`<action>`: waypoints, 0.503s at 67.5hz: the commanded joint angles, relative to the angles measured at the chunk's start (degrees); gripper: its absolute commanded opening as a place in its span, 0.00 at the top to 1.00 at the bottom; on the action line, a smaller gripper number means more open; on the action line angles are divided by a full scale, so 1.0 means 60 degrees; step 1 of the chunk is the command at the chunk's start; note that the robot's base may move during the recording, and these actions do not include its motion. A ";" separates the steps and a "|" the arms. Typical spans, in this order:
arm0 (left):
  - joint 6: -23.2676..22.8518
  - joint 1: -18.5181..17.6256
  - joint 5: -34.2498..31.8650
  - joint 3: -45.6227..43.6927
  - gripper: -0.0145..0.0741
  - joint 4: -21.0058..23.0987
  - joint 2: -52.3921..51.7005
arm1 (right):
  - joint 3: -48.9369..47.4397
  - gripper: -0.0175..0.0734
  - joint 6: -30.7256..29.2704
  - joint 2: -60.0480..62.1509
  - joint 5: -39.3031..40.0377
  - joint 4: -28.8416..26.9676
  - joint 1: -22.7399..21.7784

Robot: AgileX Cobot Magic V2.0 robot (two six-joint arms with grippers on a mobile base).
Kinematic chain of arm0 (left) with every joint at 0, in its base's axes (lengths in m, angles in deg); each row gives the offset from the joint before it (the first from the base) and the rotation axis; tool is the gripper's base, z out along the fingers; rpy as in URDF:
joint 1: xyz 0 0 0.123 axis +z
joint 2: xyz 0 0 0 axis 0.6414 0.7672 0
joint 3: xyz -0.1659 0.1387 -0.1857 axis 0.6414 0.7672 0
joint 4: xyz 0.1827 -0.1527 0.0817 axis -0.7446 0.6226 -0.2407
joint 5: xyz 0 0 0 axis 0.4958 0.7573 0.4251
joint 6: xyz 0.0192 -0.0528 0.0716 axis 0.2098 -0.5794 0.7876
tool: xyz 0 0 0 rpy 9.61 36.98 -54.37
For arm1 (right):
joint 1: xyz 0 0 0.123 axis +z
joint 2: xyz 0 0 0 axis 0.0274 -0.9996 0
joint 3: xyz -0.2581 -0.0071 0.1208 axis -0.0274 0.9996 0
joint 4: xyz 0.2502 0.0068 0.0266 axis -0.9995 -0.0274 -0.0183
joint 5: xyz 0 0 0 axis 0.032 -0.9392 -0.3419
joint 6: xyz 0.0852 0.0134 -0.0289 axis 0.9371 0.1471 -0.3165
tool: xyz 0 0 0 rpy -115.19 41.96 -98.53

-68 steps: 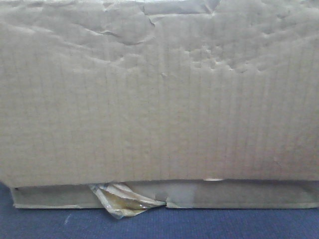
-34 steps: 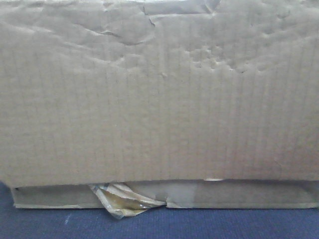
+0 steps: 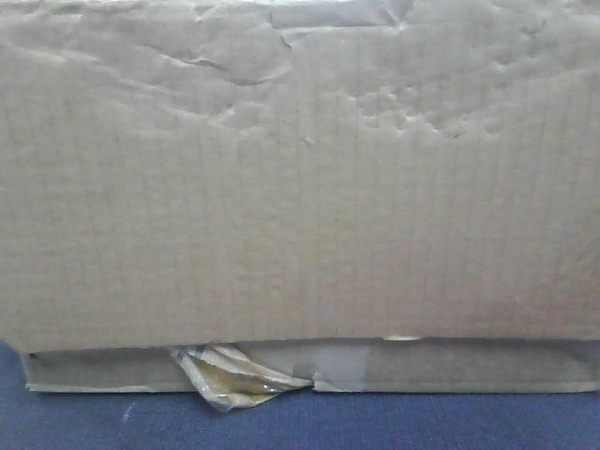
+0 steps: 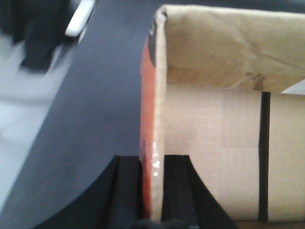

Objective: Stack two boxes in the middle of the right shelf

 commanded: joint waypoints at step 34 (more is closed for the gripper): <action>-0.4402 -0.7415 -0.0078 -0.0765 0.96 -0.3886 0.0667 | -0.0004 0.99 -0.0068 0.0037 0.0143 -0.0002 -0.0062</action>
